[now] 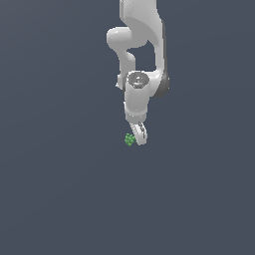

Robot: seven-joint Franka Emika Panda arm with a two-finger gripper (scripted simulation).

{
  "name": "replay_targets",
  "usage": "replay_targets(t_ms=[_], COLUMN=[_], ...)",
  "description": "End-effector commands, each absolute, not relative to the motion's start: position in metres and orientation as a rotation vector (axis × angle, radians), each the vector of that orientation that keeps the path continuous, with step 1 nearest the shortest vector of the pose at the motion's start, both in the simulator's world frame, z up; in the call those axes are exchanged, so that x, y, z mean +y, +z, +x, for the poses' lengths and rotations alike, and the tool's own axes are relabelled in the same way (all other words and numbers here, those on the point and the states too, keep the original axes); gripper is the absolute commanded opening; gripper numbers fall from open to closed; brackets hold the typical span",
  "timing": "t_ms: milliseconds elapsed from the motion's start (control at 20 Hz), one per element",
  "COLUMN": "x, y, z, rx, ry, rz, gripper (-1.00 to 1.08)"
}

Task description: Pick up the object and move it to a goal position.

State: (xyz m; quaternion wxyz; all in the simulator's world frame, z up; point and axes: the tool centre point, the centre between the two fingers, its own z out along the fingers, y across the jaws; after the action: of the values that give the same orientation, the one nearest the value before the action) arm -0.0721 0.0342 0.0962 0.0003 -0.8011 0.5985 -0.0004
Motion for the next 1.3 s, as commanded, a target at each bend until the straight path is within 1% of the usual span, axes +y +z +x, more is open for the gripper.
replay_targets(t_ms=[0, 200, 450, 500, 1050, 1250], x=[0.034, 0.034, 0.034, 0.034, 0.034, 0.026], y=[0.084, 0.067, 0.060, 0.060, 0.062, 0.064], z=[-0.073, -0.073, -0.073, -0.073, -0.071, -0.073], rx=[1.881, 1.884, 1.884, 1.884, 1.882, 1.882], ry=[0.000, 0.000, 0.000, 0.000, -0.003, -0.003], rz=[-2.516, -2.515, -2.514, -2.514, -2.512, -2.512], gripper=[1.00, 1.00, 1.00, -1.00, -1.00, -1.00])
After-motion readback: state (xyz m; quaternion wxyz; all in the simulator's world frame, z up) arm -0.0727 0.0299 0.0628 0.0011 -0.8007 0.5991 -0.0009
